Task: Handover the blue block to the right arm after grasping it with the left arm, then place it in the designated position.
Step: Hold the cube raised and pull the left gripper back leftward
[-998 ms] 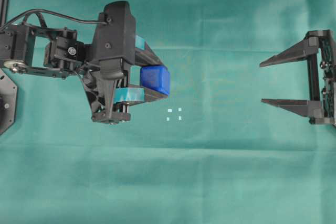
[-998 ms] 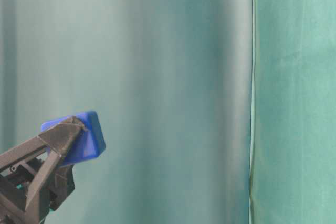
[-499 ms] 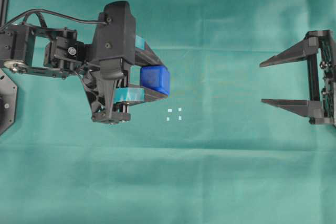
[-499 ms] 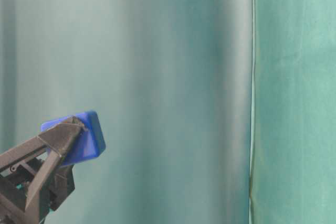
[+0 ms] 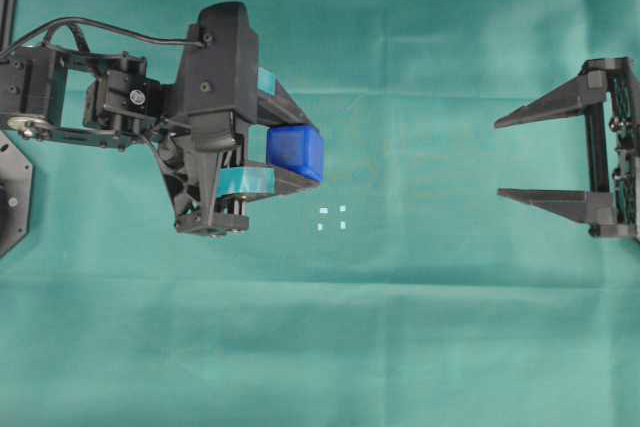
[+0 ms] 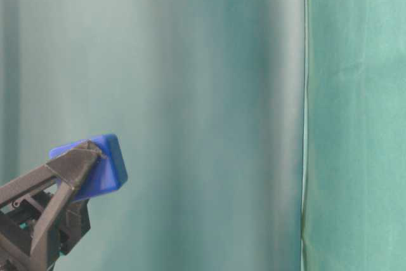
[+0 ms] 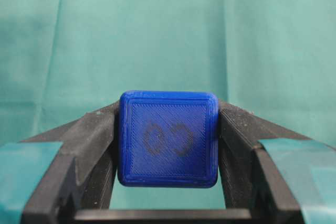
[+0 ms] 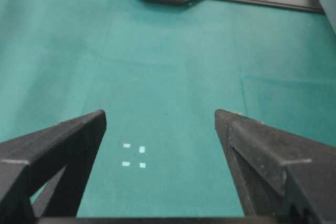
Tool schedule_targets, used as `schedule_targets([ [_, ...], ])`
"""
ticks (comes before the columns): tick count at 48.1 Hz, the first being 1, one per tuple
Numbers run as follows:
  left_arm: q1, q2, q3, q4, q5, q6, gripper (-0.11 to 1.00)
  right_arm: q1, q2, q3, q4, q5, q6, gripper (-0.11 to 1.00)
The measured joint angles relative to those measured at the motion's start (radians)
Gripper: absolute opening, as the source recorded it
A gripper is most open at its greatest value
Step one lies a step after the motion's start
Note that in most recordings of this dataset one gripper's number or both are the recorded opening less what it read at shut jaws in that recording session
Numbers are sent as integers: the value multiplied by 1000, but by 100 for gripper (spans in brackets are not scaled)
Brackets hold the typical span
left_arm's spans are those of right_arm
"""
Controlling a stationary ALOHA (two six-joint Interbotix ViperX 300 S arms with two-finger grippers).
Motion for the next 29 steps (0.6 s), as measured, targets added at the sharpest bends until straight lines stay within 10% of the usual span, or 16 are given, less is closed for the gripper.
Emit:
schedule_targets([
  [29, 0, -84, 146, 0, -295, 31, 47, 0, -2, 0, -2, -2, 0, 94],
])
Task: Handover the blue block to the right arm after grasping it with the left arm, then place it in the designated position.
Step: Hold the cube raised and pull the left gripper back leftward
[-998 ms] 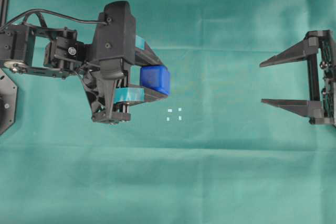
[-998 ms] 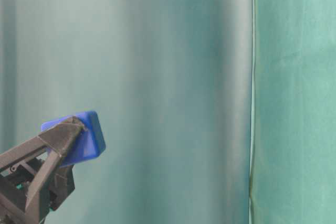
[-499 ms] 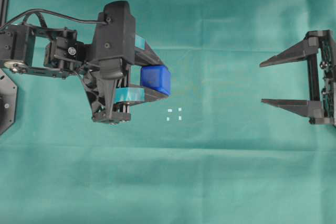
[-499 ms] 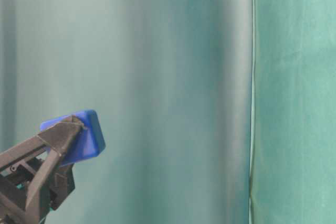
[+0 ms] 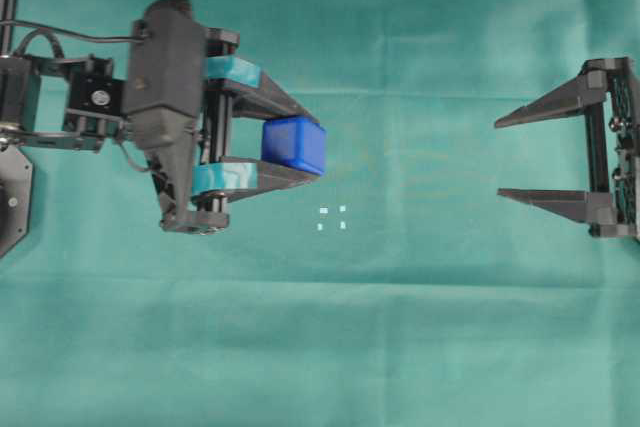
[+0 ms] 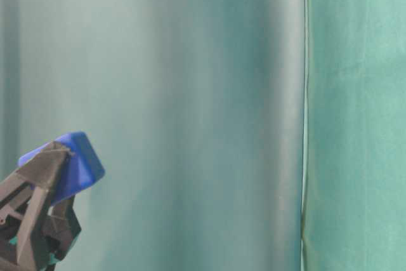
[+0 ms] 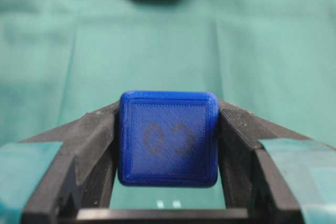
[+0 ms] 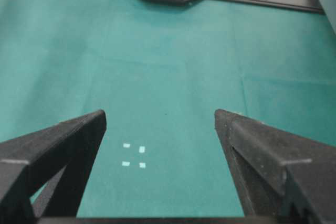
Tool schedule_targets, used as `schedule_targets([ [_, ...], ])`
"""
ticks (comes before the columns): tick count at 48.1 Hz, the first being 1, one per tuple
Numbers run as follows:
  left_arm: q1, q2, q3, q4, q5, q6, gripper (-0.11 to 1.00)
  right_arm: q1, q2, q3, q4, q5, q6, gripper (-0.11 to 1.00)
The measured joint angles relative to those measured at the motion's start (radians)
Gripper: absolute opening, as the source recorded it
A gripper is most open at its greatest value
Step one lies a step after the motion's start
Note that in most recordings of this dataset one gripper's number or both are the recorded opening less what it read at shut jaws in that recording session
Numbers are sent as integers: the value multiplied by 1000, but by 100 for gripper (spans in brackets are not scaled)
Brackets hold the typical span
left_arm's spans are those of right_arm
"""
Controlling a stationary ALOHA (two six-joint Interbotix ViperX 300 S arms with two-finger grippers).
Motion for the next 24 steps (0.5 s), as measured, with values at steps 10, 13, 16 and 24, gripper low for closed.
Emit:
schedule_targets([
  [10, -5, -43, 67, 0, -153, 12, 47, 0, 2, 0, -3, 0, 0, 94],
  [13, -5, -57, 87, 0, -196, 14, 47, 0, 2, 0, -5, 0, -2, 94],
  [16, -5, -66, 103, 0, -230, 14, 47, 0, 2, 0, -5, 0, -2, 94],
  [24, -5, -80, 123, 0, -273, 14, 47, 0, 2, 2, -5, 0, -2, 94],
])
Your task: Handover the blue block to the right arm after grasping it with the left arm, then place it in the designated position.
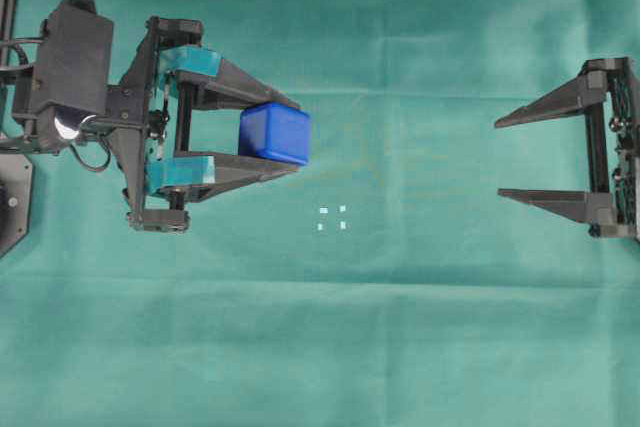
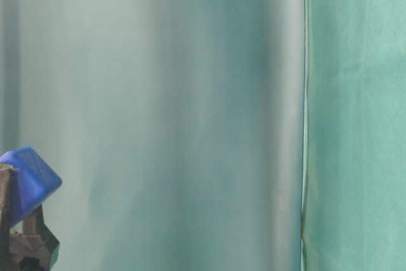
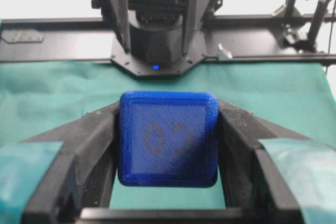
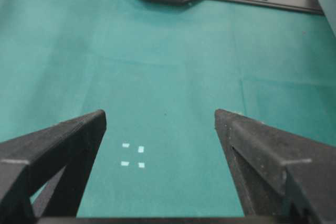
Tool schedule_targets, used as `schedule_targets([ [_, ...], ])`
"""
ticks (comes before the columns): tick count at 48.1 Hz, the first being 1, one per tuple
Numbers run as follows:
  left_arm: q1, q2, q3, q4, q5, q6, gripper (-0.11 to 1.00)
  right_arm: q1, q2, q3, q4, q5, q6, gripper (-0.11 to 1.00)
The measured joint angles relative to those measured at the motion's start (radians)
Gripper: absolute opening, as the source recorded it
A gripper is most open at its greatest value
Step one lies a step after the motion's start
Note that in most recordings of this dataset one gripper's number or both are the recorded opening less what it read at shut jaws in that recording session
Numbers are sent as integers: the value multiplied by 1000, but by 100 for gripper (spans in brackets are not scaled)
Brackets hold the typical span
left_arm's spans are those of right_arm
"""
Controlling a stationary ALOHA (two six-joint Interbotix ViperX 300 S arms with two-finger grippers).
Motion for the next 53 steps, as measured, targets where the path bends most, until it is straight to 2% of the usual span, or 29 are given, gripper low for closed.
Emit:
schedule_targets([
  [42, 0, 0, 0, 0, 3, 0, 47, 0, -2, -15, -2, 0, -5, 94],
  [46, -2, 0, 0, 0, 5, 0, 47, 0, 0, -21, -17, 2, -17, 94],
  [53, -2, 0, 0, 0, 9, 0, 47, 0, -2, -44, -74, 21, -34, 94],
])
